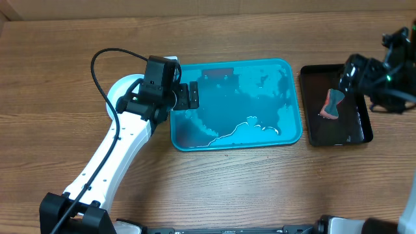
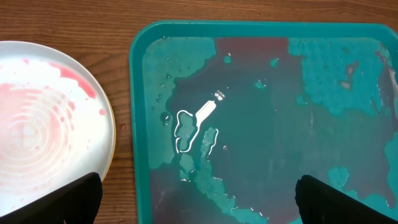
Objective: Clean dirty plates on tray and stack at the side
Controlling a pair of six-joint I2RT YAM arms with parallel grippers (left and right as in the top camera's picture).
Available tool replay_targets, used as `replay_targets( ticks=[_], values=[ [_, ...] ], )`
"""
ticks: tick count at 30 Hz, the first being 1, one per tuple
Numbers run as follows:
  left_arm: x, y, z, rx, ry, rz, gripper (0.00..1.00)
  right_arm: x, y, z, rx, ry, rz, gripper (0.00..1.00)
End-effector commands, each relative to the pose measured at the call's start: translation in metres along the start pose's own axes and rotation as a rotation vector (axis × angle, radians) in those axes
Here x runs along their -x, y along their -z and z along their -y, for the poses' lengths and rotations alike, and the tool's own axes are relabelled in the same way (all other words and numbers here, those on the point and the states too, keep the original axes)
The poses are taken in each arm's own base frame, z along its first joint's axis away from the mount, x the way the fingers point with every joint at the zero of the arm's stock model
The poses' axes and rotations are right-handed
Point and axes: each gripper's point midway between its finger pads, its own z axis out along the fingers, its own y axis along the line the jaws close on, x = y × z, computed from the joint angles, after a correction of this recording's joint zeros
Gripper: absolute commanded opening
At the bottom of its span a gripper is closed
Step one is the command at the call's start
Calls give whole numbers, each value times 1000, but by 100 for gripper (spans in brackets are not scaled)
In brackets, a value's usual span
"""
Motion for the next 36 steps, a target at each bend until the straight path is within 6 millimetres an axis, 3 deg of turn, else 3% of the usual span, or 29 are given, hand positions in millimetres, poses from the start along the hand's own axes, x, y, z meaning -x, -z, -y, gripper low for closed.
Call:
replay_targets(
  ticks=[1, 6, 9, 14, 19, 23, 28, 36],
  values=[
    [6, 5, 3, -8, -17, 19, 100, -3, 13, -14, 70, 12, 29, 100],
    [7, 5, 3, -8, -17, 19, 100, -10, 22, -15, 72, 34, 36, 100],
    [7, 5, 3, -8, -17, 19, 100, -4, 30, -20, 92, 101, 94, 100],
    [7, 5, 3, -8, -17, 19, 100, 6, 66, -42, 175, 286, 277, 100],
    [7, 5, 3, -8, -17, 19, 100, 4, 100, -53, 194, 355, 446, 100],
    [7, 5, 3, -8, -17, 19, 100, 5, 114, -57, 179, 416, 622, 100],
    [7, 5, 3, -8, -17, 19, 100, -1, 105, -57, 205, 467, 810, 100],
    [7, 5, 3, -8, -17, 19, 99, -34, 49, -45, 281, 534, 1044, 100]
  ],
)
